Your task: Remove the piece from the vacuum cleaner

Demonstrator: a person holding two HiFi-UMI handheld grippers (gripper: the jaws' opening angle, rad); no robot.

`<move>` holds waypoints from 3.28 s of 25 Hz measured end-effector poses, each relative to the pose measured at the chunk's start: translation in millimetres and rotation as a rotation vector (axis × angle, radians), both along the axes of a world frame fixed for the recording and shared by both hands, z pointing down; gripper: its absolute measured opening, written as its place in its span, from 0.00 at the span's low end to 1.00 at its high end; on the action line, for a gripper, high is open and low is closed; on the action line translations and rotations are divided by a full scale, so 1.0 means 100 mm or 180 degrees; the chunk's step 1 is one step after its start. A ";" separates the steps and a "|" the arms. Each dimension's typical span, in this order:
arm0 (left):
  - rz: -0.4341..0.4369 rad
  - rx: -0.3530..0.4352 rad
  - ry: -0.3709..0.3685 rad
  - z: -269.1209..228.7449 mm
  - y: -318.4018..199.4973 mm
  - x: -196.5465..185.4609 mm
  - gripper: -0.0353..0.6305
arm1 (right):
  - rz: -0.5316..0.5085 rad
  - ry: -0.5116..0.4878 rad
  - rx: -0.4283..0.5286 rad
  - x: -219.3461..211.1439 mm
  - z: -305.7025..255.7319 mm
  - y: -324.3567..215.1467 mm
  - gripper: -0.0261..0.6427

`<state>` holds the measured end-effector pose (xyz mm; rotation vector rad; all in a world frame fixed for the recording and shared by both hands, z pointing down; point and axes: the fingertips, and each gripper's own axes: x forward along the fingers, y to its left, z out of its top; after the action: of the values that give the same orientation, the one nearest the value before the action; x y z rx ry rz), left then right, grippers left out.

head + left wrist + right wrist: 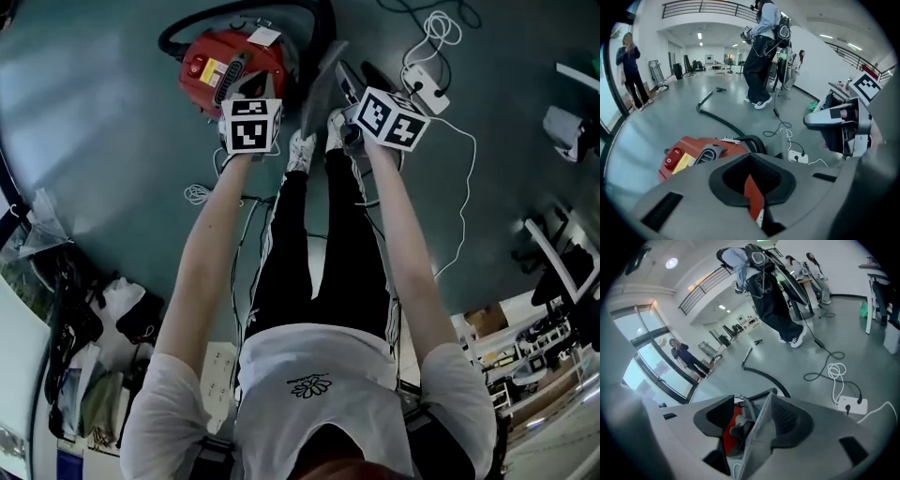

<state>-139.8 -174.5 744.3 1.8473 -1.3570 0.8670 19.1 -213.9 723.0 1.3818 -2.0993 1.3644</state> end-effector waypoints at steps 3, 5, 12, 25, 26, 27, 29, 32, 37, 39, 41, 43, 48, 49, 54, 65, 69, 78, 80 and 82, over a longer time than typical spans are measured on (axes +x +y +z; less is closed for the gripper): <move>0.0047 -0.0122 -0.0066 0.22 0.06 -0.03 0.06 | 0.0159 -0.0048 -0.0278 -0.03 0.38 0.00 0.42; 0.0083 -0.0168 -0.0132 0.31 0.11 -0.04 0.06 | 0.0234 0.0010 -0.0399 -0.06 0.57 -0.01 0.41; -0.0003 -0.0157 -0.0068 0.32 0.10 -0.03 0.06 | 0.0370 0.0251 -0.0777 -0.17 1.04 -0.12 0.42; 0.0080 -0.0084 -0.0077 0.33 0.10 -0.04 0.06 | 0.0126 0.0506 -0.1194 -0.25 1.32 0.04 0.07; 0.0109 -0.0079 -0.0104 0.33 0.10 -0.04 0.06 | 0.0079 0.0521 -0.1169 -0.23 1.32 0.05 0.07; 0.0143 -0.0071 -0.0133 0.33 0.10 -0.04 0.06 | 0.0030 0.0543 -0.1143 -0.20 1.33 0.07 0.07; 0.0186 -0.0049 -0.0180 0.32 0.09 -0.04 0.06 | -0.0047 0.0560 -0.1094 -0.16 1.33 0.10 0.07; 0.0193 -0.0006 -0.0219 0.32 0.10 -0.03 0.06 | -0.0108 0.0582 -0.1043 -0.15 1.31 0.13 0.07; 0.0274 0.0159 -0.0291 0.30 0.10 -0.02 0.06 | -0.0612 0.0756 -0.0803 -0.21 1.30 0.13 0.07; 0.0124 0.0219 -0.0245 0.28 0.05 -0.02 0.06 | -0.0750 0.0758 -0.0710 -0.21 1.27 0.09 0.07; -0.0029 0.0176 -0.0215 0.28 0.08 -0.04 0.06 | -0.0739 0.0686 -0.0711 -0.20 1.25 0.12 0.07; -0.0119 0.0110 -0.0180 0.29 0.11 -0.03 0.06 | -0.0584 0.0538 -0.0794 -0.16 1.26 0.16 0.07; -0.0094 0.0070 -0.0222 0.29 0.10 -0.04 0.06 | -0.0320 0.0305 -0.0925 -0.09 1.27 0.21 0.07; -0.0122 0.0058 -0.0210 0.29 0.10 -0.04 0.06 | -0.0294 0.0274 -0.0932 -0.09 1.27 0.22 0.07; -0.0223 0.0051 -0.0185 0.30 0.10 -0.05 0.06 | -0.0229 0.0179 -0.0992 -0.03 1.31 0.34 0.07; -0.0228 0.0023 -0.0185 0.30 0.10 -0.04 0.06 | -0.0343 0.0327 -0.0925 0.01 1.29 0.46 0.07; -0.0248 0.0014 -0.0188 0.29 0.09 -0.05 0.06 | -0.0312 0.0311 -0.0918 0.03 1.26 0.48 0.07; -0.0337 0.0107 -0.0192 0.27 0.10 -0.05 0.06 | 0.0149 -0.0038 -0.1111 0.10 1.30 0.57 0.07; -0.0378 0.0108 -0.0176 0.28 0.10 -0.05 0.06 | -0.0086 0.0166 -0.1103 0.10 1.33 0.49 0.07; -0.0395 0.0125 -0.0177 0.27 0.11 -0.05 0.06 | -0.0330 0.0386 -0.1066 0.09 1.34 0.39 0.07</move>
<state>-145.0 -163.8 771.4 1.7591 -1.5161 0.8385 28.4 -174.6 856.6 1.1704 -1.7427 1.4680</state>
